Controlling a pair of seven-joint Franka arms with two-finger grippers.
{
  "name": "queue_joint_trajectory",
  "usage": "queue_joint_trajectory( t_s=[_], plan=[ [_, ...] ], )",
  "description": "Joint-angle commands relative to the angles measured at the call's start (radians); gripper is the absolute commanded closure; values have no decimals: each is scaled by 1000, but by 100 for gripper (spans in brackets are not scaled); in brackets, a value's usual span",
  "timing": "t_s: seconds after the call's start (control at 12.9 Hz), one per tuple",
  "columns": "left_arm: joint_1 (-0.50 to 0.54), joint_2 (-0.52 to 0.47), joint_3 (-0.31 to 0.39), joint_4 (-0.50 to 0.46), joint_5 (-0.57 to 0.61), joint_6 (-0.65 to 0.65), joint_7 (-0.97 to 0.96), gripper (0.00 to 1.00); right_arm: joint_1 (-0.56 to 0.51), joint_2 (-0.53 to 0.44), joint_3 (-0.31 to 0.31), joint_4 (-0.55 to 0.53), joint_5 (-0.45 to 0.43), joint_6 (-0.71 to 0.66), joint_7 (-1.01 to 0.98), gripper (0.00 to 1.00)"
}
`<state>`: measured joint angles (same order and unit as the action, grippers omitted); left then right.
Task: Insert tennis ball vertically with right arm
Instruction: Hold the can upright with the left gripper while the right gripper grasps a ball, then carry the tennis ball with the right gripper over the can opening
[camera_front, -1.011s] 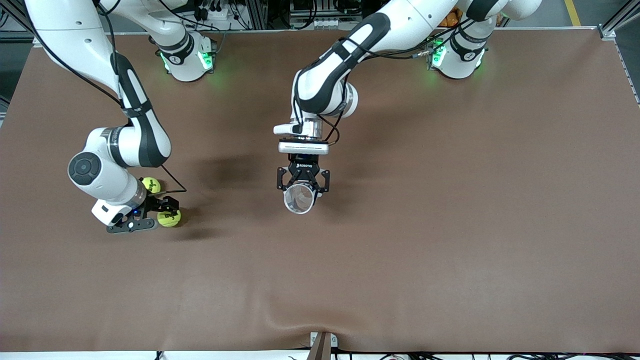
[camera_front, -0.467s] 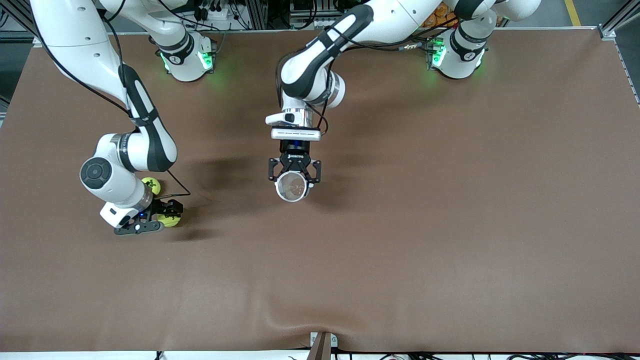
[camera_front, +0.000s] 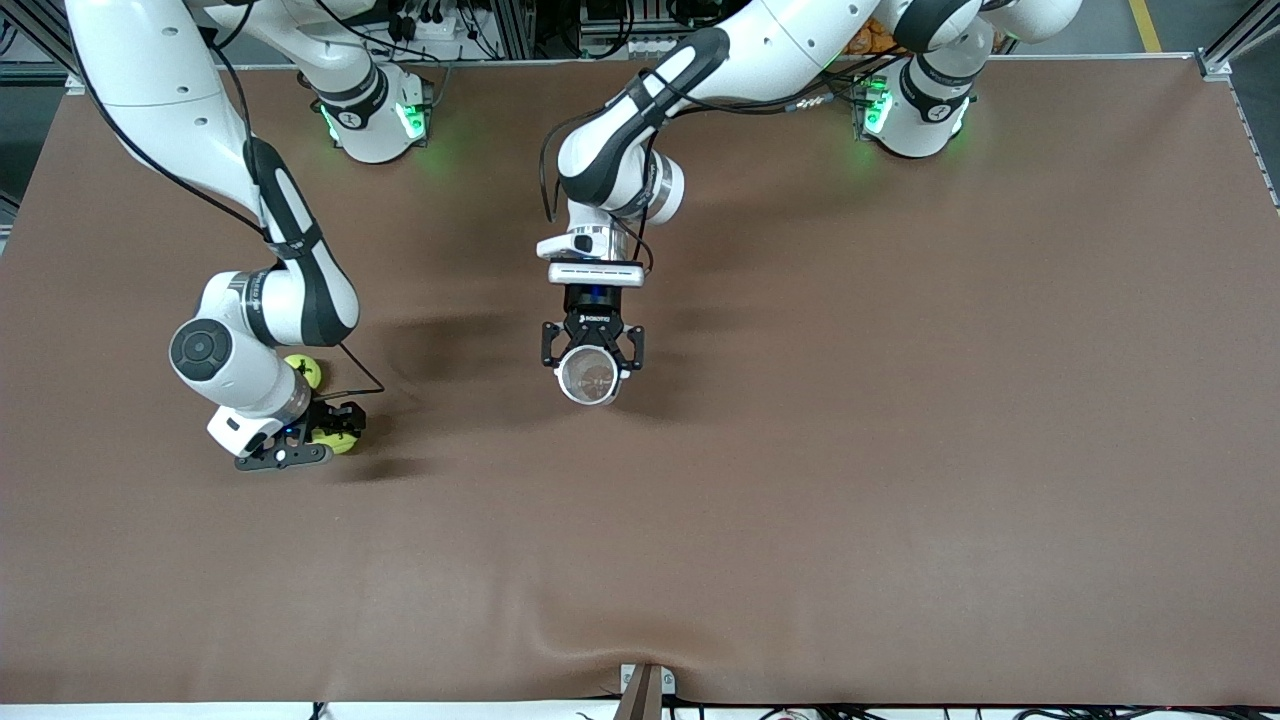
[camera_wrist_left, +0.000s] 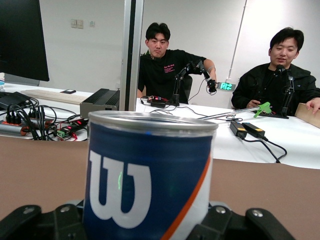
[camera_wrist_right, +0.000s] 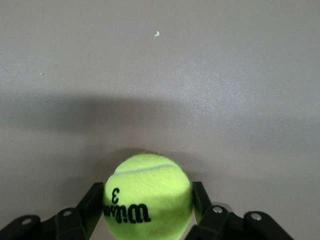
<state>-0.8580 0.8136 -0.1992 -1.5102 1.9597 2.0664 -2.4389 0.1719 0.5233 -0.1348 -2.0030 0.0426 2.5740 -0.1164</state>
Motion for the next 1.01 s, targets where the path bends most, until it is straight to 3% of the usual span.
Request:
queue_joint_trajectory(
  t_s=[0.0, 0.23, 0.54, 0.78, 0.93],
  plan=[
    [-13, 50, 9, 42, 67, -49, -41, 36, 9, -3, -5, -17, 11, 26, 3, 33],
    [-19, 78, 9, 44, 84, -86, -52, 36, 9, -3, -5, -17, 11, 26, 3, 44],
    [-19, 110, 11, 45, 133, -115, -88, 36, 9, -16, -5, -13, 11, 11, 4, 88],
    [-19, 121, 11, 47, 146, -123, -98, 36, 17, -58, -5, 1, 11, -21, 1, 89],
    [-21, 124, 11, 47, 148, -124, -100, 36, 26, -83, -6, 61, 10, -139, 4, 89]
  ],
)
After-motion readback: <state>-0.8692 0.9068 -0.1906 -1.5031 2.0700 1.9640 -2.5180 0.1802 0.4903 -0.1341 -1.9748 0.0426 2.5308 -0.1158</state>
